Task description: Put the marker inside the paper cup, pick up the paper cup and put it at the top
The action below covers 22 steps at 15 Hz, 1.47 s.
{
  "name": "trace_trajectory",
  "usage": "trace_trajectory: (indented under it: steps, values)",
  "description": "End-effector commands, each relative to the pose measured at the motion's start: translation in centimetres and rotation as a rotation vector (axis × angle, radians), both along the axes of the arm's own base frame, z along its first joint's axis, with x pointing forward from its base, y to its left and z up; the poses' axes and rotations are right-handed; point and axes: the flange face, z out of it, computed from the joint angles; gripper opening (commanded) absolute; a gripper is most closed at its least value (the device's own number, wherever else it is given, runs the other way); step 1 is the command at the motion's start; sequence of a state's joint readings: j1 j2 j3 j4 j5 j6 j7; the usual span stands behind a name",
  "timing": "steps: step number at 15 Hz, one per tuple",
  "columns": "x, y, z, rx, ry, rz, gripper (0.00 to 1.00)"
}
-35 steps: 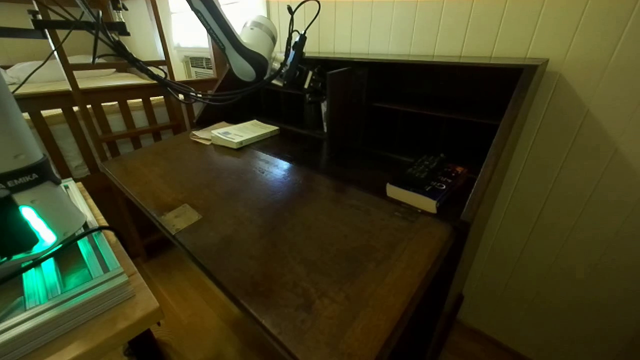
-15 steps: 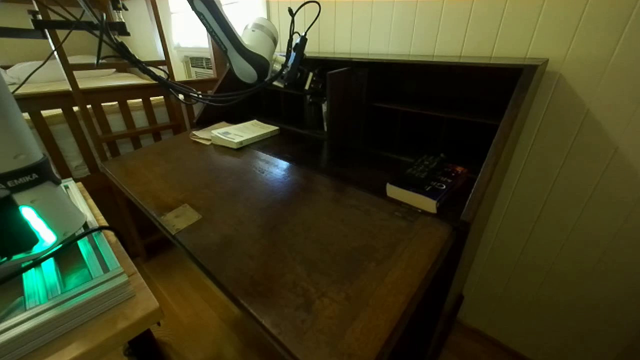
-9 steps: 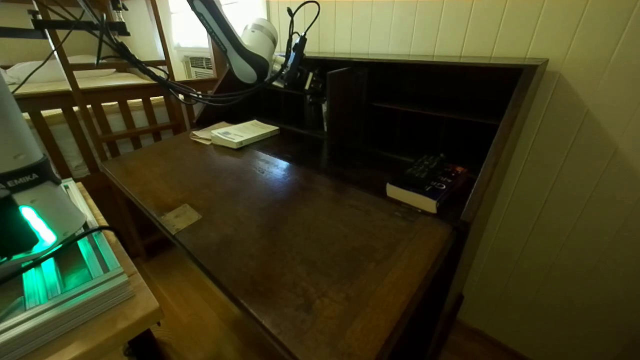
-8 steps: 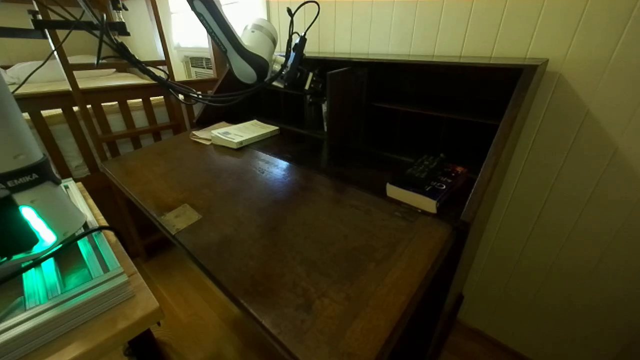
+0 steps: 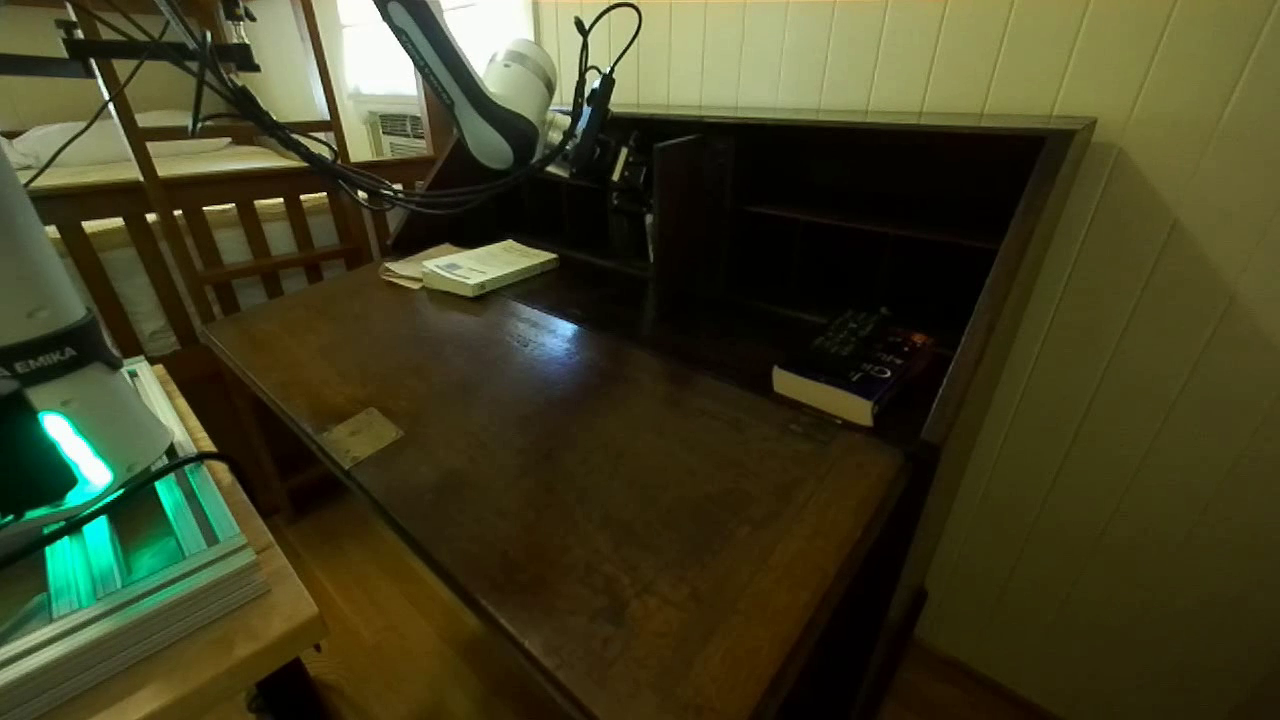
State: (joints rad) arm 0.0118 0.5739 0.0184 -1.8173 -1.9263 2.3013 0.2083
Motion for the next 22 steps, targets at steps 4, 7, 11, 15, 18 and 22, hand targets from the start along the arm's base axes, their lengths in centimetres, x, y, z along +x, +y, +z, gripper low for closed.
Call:
trace_trajectory:
  steps: [4, 7, 11, 15, 18, 22]
  values:
    - [0.1, 1.5, 0.6, 0.037, -0.004, -0.042, 1.0]
    - [-0.1, 1.8, 0.8, 0.065, -0.013, -0.101, 0.74]
    - [-0.3, 2.8, 1.3, 0.099, -0.045, -0.169, 0.45]
    - [-0.5, 3.1, 1.7, 0.133, -0.066, -0.22, 0.56]
    - [-0.9, 3.0, 1.8, 0.16, -0.062, -0.258, 0.73]
    - [-0.9, 2.7, 1.8, 0.228, -0.029, -0.283, 0.68]
